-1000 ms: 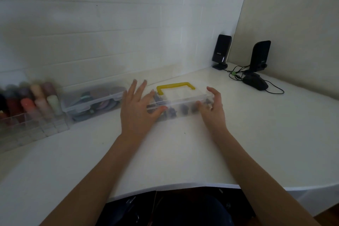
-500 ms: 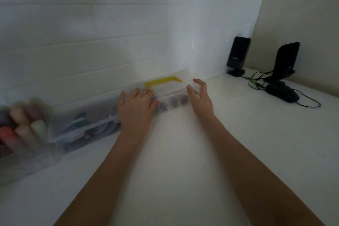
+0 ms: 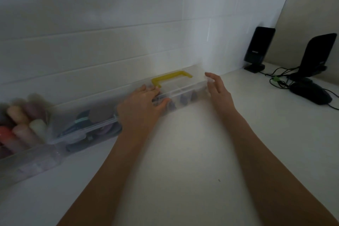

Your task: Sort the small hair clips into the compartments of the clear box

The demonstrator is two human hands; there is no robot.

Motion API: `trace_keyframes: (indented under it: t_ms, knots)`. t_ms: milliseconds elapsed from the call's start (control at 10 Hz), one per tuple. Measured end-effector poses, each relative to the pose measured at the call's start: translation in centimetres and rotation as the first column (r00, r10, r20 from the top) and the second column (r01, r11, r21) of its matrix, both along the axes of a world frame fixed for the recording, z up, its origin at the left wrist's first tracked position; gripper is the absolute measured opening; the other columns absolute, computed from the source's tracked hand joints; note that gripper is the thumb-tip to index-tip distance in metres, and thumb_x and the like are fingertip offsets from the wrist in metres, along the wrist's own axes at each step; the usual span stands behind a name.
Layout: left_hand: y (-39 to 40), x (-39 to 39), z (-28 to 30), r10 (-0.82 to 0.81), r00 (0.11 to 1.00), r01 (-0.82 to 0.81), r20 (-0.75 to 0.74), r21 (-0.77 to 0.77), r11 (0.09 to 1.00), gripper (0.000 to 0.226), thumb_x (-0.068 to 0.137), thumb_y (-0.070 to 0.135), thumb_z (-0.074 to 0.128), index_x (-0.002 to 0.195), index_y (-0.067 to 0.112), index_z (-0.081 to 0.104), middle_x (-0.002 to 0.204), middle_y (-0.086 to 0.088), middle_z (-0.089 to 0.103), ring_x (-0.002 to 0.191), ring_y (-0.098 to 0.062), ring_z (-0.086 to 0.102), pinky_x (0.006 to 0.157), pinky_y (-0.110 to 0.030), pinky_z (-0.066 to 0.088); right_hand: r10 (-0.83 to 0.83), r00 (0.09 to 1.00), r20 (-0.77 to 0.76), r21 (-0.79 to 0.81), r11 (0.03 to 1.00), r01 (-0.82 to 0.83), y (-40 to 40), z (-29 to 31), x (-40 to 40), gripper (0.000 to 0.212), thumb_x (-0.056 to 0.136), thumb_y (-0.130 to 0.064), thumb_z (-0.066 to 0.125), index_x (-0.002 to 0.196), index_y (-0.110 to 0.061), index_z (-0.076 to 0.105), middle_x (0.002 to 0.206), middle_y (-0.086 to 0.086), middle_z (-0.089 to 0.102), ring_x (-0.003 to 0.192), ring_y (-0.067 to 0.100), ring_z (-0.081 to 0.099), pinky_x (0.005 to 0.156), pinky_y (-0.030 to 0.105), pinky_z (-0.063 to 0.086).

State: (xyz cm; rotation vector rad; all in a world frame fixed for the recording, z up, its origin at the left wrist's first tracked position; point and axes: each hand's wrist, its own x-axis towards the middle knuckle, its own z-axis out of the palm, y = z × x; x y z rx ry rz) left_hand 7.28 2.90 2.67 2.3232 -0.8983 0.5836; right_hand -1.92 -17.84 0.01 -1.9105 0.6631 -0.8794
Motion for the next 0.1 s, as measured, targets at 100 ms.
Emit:
trace_keyframes:
  t_ms: [100]
  knots:
    - [-0.13,-0.01,0.51,0.006,0.999,-0.004,0.039,-0.036,0.999,0.054,0.080,0.060,0.043,0.100,0.023,0.077,0.100,-0.007,0.076,0.096,-0.027,0.072,0.093,-0.041,0.049,0.048,0.996,0.069,-0.032,0.998,-0.046,0.38,0.18,0.30,0.037,0.101,-0.035,0.035,0.138,-0.037,0.037,0.127,-0.016,0.048,0.115,0.004,0.047,0.089,0.013,0.032]
